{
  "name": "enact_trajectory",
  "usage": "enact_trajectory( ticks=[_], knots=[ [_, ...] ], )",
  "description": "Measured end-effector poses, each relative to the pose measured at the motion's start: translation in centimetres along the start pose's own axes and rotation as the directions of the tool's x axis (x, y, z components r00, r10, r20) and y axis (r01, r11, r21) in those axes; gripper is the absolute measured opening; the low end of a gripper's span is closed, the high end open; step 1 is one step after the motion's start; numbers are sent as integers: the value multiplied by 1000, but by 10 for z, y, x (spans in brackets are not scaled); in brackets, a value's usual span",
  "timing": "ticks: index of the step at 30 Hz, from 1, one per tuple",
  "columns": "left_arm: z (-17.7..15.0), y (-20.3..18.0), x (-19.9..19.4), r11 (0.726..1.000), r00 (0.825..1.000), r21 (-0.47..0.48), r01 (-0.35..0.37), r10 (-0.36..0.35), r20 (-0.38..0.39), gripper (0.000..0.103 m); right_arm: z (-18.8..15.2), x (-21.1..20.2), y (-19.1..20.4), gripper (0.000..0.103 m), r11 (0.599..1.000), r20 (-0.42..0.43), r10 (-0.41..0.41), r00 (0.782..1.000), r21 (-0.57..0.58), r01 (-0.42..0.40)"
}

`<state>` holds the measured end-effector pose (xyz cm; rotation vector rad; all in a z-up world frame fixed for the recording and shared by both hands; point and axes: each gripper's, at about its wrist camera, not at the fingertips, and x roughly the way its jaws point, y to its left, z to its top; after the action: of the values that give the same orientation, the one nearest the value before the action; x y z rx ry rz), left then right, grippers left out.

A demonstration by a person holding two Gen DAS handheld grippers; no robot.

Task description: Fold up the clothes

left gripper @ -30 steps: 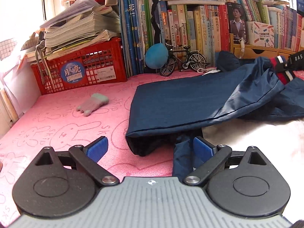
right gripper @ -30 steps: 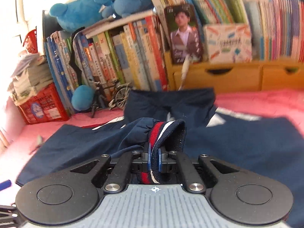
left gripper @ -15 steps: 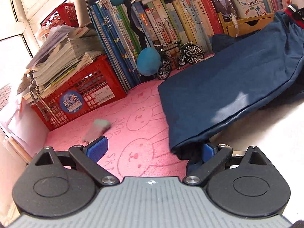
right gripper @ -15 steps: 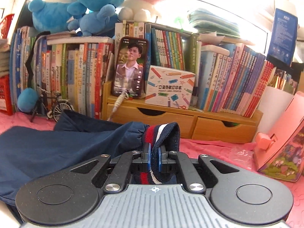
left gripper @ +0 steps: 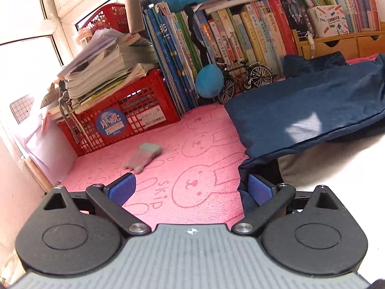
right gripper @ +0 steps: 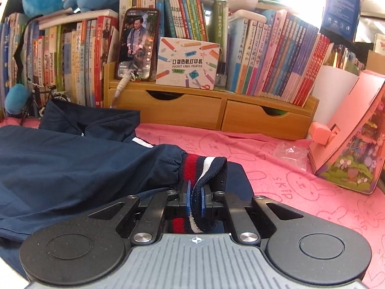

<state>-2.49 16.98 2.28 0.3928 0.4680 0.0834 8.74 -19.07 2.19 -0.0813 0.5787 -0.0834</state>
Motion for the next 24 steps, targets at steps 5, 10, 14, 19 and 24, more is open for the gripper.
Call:
enact_trajectory(
  ticks=[5, 10, 14, 19, 24],
  knots=[
    [15, -24, 19, 993, 1000, 120, 21, -21, 4, 99, -2, 2, 4, 10, 1000, -20, 26, 999, -2, -26],
    [9, 3, 56, 998, 992, -56, -37, 30, -125, 99, -4, -4, 8, 10, 996, -34, 85, 996, 7, -85],
    [-7, 30, 60, 980, 982, -196, -21, -17, -187, 99, -10, -7, 16, 10, 995, -46, 101, 994, -22, -102],
    [-12, 43, 47, 981, 976, -196, -3, -40, -215, 99, -14, -1, 28, 12, 996, -50, 73, 996, -49, -75],
    [1, 61, 10, 961, 978, -236, 143, -173, -112, 93, -21, 2, 21, 14, 995, -59, 85, 995, -38, -88]
  ],
)
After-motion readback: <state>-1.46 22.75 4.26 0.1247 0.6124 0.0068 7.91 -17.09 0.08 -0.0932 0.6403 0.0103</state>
